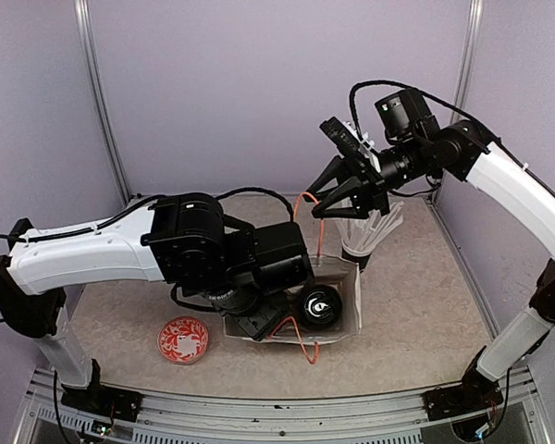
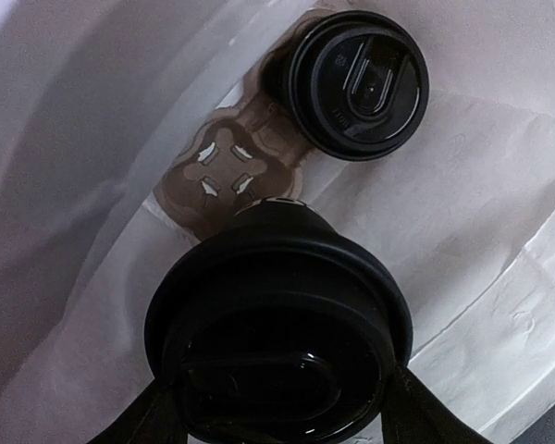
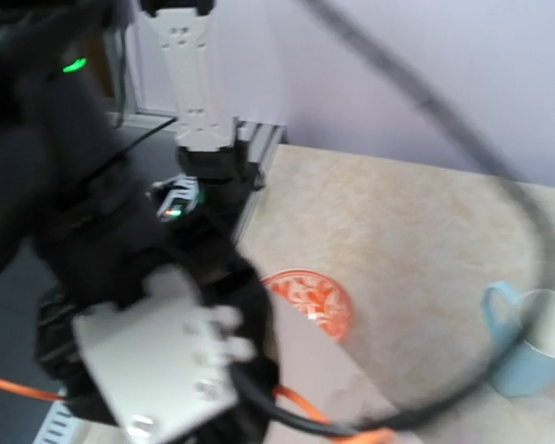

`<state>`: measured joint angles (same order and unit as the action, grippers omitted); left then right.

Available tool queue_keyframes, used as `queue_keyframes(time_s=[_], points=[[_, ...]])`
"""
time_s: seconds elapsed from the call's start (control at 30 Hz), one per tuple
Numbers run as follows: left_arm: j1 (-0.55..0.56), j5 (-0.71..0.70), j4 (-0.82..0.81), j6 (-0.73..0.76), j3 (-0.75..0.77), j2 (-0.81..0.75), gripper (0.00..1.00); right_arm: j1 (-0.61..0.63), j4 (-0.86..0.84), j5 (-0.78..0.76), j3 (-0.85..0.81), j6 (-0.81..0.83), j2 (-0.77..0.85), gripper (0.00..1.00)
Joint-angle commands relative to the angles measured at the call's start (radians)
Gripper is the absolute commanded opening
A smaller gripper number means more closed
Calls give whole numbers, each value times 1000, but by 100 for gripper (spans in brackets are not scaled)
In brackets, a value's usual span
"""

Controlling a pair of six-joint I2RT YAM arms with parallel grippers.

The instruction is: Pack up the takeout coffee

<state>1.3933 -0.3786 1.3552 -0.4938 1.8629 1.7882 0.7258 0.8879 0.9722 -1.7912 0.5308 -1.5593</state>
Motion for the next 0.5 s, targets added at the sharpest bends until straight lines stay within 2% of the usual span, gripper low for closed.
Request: queue_keyframes(time_s=[0.0, 0.17, 0.47], points=[[53, -139, 9, -62, -42, -30, 65, -77, -17, 0, -21, 2, -1, 38], [111, -261, 12, -31, -98, -15, 66, -146, -116, -29, 19, -67, -68, 39], [134, -273, -91, 146, -165, -37, 66, -153, -121, -76, 5, -63, -233, 40]])
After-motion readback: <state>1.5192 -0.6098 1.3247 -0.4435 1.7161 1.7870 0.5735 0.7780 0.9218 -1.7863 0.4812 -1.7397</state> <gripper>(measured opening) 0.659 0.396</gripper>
